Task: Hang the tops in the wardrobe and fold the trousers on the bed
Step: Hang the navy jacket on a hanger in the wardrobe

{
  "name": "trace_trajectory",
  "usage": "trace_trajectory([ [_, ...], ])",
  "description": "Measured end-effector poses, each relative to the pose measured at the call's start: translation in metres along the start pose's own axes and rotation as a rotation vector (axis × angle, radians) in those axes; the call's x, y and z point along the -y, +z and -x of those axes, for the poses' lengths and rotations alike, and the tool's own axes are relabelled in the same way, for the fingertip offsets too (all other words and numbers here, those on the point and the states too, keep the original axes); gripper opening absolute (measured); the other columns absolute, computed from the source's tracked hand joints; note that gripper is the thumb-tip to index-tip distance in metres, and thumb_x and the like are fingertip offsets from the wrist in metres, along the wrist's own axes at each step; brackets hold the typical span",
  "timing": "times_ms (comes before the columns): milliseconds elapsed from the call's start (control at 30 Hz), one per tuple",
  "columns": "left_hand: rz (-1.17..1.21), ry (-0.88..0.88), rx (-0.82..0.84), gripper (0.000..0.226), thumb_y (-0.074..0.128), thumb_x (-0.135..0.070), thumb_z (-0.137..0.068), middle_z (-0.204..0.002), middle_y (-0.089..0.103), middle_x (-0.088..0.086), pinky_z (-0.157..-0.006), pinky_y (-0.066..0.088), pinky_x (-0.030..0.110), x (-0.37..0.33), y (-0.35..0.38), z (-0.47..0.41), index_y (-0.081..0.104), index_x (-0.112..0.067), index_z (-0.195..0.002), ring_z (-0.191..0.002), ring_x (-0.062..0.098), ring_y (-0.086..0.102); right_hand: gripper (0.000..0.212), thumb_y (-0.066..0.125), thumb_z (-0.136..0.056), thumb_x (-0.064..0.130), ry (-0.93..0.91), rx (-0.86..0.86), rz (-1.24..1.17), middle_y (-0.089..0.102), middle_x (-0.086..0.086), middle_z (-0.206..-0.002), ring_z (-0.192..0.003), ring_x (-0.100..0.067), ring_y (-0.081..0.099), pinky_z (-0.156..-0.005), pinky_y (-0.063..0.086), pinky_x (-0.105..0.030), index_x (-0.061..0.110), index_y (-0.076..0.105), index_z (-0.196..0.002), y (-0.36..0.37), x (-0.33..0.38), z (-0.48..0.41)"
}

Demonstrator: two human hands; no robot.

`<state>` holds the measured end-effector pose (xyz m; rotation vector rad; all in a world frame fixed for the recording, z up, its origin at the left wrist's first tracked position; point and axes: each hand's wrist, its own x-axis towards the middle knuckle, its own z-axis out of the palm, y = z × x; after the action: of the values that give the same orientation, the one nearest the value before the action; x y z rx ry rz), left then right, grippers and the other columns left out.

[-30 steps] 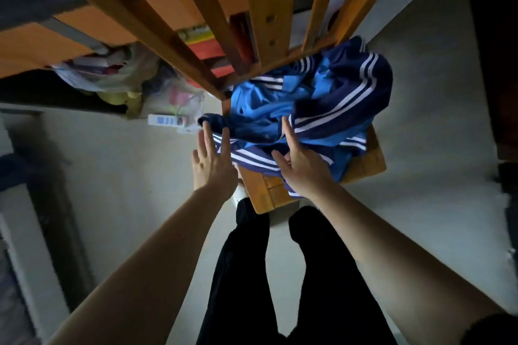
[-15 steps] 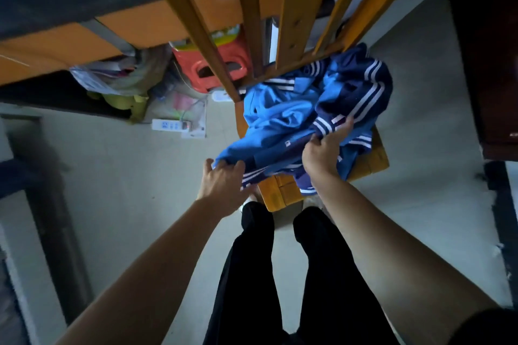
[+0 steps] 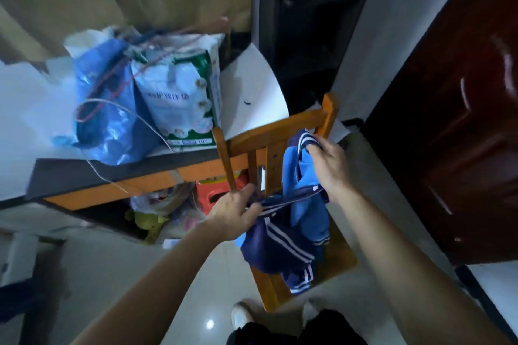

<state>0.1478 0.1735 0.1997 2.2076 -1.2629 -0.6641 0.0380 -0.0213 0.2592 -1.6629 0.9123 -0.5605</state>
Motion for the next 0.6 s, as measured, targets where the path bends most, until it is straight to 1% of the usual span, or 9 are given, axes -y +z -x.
trace_trajectory([
  [67, 0.041, 0.019, -0.136, 0.027, 0.04, -0.041, -0.082, -0.082, 0.067, -0.005, -0.071, 0.051, 0.042, -0.02, -0.025, 0.0, 0.048, -0.03, -0.105, -0.075, 0.025, 0.062, 0.025, 0.054, -0.091, 0.025, -0.137, 0.149, 0.008, 0.07, 0.032, -0.09, -0.09, 0.018, 0.061, -0.076, 0.043, -0.002, 0.037, 0.075, -0.096, -0.014, 0.041, 0.005],
  [100, 0.037, 0.025, -0.218, 0.025, 0.044, -0.04, -0.083, -0.085, 0.067, -0.007, -0.071, 0.052, 0.04, -0.031, -0.038, -0.002, 0.045, -0.033, -0.106, -0.074, 0.023, 0.062, 0.027, 0.052, -0.088, 0.024, -0.201, 0.215, 0.028, 0.072, 0.025, -0.095, -0.093, 0.016, 0.061, -0.079, 0.044, -0.003, 0.036, 0.075, -0.095, -0.019, 0.059, 0.007],
  [167, 0.024, 0.051, -0.368, 0.036, 0.056, -0.047, -0.085, -0.101, 0.063, -0.01, -0.078, 0.051, 0.032, -0.056, -0.063, -0.006, 0.044, -0.037, -0.117, -0.086, 0.014, 0.06, 0.029, 0.05, -0.084, 0.022, -0.347, 0.321, 0.075, 0.073, 0.002, -0.1, -0.092, 0.004, 0.063, -0.082, 0.05, -0.019, 0.022, 0.071, -0.103, -0.027, 0.092, 0.011],
  [200, 0.019, 0.087, -0.427, 0.044, 0.06, -0.051, -0.085, -0.106, 0.059, -0.01, -0.082, 0.049, 0.029, -0.068, -0.074, -0.008, 0.047, -0.035, -0.124, -0.094, 0.011, 0.058, 0.03, 0.049, -0.083, 0.022, -0.429, 0.358, 0.098, 0.073, -0.004, -0.097, -0.09, -0.003, 0.064, -0.083, 0.05, -0.028, 0.016, 0.071, -0.102, -0.03, 0.105, 0.012],
  [267, 0.038, 0.144, -0.513, 0.041, 0.061, -0.048, -0.089, -0.104, 0.055, -0.009, -0.083, 0.05, 0.03, -0.091, -0.089, -0.008, 0.056, -0.028, -0.125, -0.098, 0.014, 0.058, 0.031, 0.049, -0.083, 0.023, -0.551, 0.4, 0.129, 0.074, 0.003, -0.093, -0.091, -0.006, 0.067, -0.082, 0.05, -0.028, 0.018, 0.072, -0.103, -0.037, 0.124, 0.016],
  [367, 0.136, 0.119, -0.66, 0.01, 0.056, -0.027, -0.096, -0.083, 0.061, -0.008, -0.069, 0.05, 0.032, -0.118, -0.099, 0.003, 0.062, -0.022, -0.101, -0.079, 0.018, 0.062, 0.035, 0.051, -0.085, 0.025, -0.6, 0.42, 0.072, 0.073, 0.021, -0.104, -0.103, 0.003, 0.066, -0.086, 0.049, -0.013, 0.032, 0.071, -0.112, -0.049, 0.138, 0.023],
  [467, 0.25, 0.001, -0.853, 0.01, 0.049, -0.017, -0.1, -0.08, 0.065, -0.007, -0.065, 0.044, 0.028, -0.13, -0.104, 0.023, 0.059, -0.019, -0.097, -0.074, 0.008, 0.059, 0.036, 0.061, -0.087, 0.022, -0.606, 0.43, 0.021, 0.069, 0.034, -0.103, -0.101, 0.012, 0.063, -0.082, 0.044, -0.003, 0.051, 0.067, -0.107, -0.049, 0.139, 0.027],
  [533, 0.363, -0.093, -0.987, 0.016, 0.045, -0.015, -0.102, -0.086, 0.065, -0.011, -0.069, 0.044, 0.025, -0.134, -0.112, 0.044, 0.056, -0.024, -0.095, -0.078, 0.003, 0.058, 0.037, 0.071, -0.085, 0.023, -0.599, 0.505, 0.043, 0.071, 0.028, -0.103, -0.1, 0.009, 0.065, -0.084, 0.047, -0.008, 0.053, 0.067, -0.107, -0.037, 0.131, 0.027],
  [600, 0.464, -0.174, -1.113, 0.019, 0.042, -0.016, -0.103, -0.089, 0.064, -0.009, -0.075, 0.046, 0.029, -0.135, -0.121, 0.07, 0.056, -0.024, -0.094, -0.082, 0.004, 0.058, 0.044, 0.078, -0.083, 0.023, -0.589, 0.633, 0.134, 0.072, 0.016, -0.112, -0.105, 0.0, 0.066, -0.091, 0.049, -0.018, 0.042, 0.064, -0.12, -0.014, 0.12, 0.031],
])
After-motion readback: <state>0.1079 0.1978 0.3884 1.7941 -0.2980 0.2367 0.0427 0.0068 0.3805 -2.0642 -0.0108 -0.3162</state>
